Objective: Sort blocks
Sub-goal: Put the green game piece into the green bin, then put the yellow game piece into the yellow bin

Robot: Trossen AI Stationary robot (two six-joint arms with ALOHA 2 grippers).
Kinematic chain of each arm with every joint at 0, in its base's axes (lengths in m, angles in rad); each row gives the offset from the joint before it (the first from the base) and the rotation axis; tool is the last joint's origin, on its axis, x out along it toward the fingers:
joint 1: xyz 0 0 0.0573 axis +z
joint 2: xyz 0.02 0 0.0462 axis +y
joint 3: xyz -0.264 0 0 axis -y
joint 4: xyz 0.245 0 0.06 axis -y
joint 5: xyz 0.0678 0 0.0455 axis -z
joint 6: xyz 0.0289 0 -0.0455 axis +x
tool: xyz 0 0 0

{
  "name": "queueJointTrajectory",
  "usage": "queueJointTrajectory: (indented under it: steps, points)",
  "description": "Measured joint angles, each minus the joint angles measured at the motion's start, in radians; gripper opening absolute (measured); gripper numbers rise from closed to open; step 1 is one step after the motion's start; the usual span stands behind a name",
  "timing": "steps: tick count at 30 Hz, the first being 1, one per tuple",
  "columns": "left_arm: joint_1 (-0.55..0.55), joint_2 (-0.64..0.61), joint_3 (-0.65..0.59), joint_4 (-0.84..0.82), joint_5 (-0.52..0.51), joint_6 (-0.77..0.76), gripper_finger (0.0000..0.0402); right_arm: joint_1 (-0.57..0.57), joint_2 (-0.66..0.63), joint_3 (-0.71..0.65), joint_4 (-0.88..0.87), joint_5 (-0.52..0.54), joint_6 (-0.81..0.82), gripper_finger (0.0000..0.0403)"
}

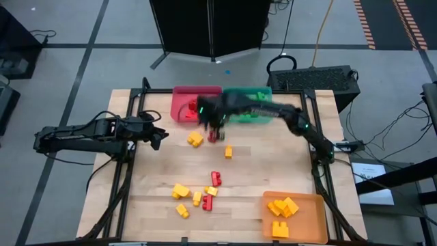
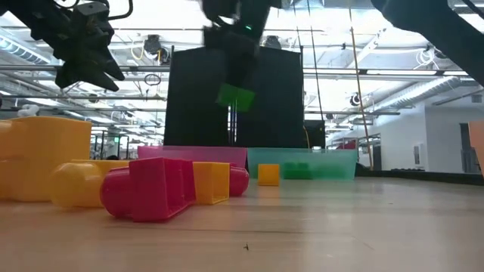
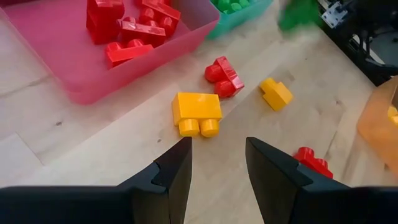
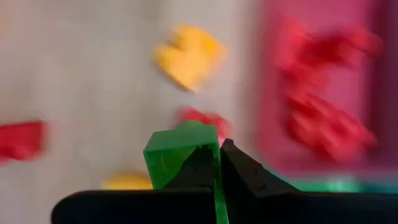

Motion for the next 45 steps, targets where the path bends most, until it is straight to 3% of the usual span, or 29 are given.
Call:
queueJointTrajectory:
  steps: [4,11,20,26,28,30,34,40,45]
  points:
    - [0.0,0.0,0.0,0.0,-0.003,0.0,0.0153,-0.135,0.001,-0.004,-0.08,0.008,0.06,0.0002]
    - [0.0,0.0,0.0,-0.001,-0.003,0.0,0.0153,-0.316,0.008,-0.085,-0.035,0.029,0.256,0.0009]
    - [0.0,0.0,0.0,-0.002,-0.003,0.007,0.0153,-0.335,0.01,-0.124,0.013,0.028,0.292,0.0069]
    - [0.0,0.0,0.0,-0.002,-0.003,0.017,0.0153,-0.323,0.01,-0.124,0.015,-0.02,0.326,0.014]
    - [0.0,0.0,0.0,-0.002,-0.003,0.022,0.0153,-0.306,0.01,-0.124,0.014,-0.103,0.347,0.0166]
    - [0.0,0.0,0.0,-0.002,-0.003,0.025,0.0153,-0.252,0.01,-0.124,0.002,-0.119,0.311,0.0189]
    - [0.0,0.0,0.0,-0.002,-0.003,0.026,0.0153,-0.061,0.009,-0.124,-0.041,-0.141,0.208,0.0221]
    - [0.0,0.0,0.0,-0.002,-0.003,0.026,0.0153,0.159,0.005,-0.203,-0.051,-0.005,0.108,0.0245]
    - [0.0,0.0,0.0,-0.002,-0.002,0.024,0.0153,0.199,0.008,-0.376,-0.092,0.006,0.211,0.0248]
